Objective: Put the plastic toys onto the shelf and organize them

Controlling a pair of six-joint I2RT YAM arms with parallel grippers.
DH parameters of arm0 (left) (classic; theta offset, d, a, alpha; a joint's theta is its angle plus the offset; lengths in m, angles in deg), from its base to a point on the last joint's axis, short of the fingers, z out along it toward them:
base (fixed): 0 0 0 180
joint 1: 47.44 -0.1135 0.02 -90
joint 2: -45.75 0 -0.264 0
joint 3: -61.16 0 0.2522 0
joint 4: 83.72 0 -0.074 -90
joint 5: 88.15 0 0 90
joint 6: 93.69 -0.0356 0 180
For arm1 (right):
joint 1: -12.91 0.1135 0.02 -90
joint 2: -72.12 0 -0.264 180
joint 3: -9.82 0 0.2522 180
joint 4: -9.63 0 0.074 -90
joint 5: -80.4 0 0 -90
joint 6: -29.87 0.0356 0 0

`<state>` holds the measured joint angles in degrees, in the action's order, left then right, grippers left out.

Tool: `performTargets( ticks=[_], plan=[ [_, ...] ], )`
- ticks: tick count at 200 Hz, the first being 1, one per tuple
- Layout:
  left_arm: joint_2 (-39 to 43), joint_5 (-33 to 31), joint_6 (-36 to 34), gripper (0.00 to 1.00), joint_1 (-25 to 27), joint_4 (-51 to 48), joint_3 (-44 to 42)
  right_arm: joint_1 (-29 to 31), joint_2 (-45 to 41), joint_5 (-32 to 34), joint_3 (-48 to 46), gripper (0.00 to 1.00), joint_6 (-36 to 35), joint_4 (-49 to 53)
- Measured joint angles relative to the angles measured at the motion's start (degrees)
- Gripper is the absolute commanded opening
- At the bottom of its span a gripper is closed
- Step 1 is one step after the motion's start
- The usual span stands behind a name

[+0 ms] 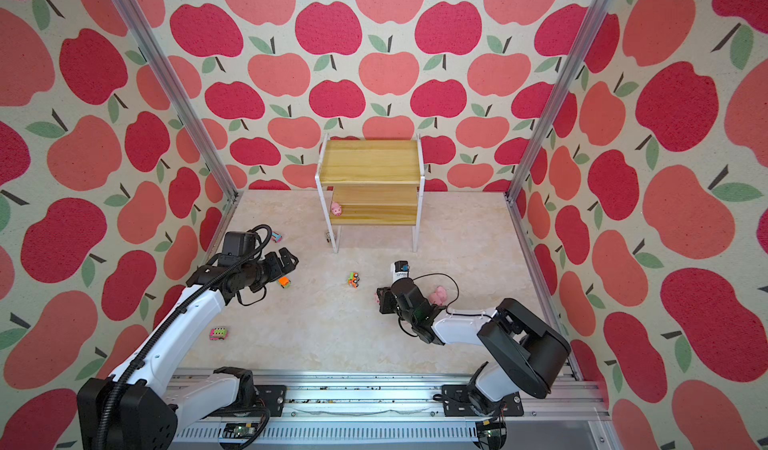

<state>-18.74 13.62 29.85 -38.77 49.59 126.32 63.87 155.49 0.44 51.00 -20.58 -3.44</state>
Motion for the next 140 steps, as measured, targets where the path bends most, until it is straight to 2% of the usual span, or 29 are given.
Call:
performTargets(
  ticks=[74, 140],
  plan=[
    [0.76, -0.63, -0.57, 0.99, 0.26, -0.04, 0.0, -1.01, -6.69, 4.46, 6.16, 0.53, -16.15, 22.05],
    [1.14, -0.85, -4.68, 0.99, 2.34, -1.62, 2.69, -1.01, -3.96, 1.95, 17.84, 0.71, -35.3, 38.56]
  ],
)
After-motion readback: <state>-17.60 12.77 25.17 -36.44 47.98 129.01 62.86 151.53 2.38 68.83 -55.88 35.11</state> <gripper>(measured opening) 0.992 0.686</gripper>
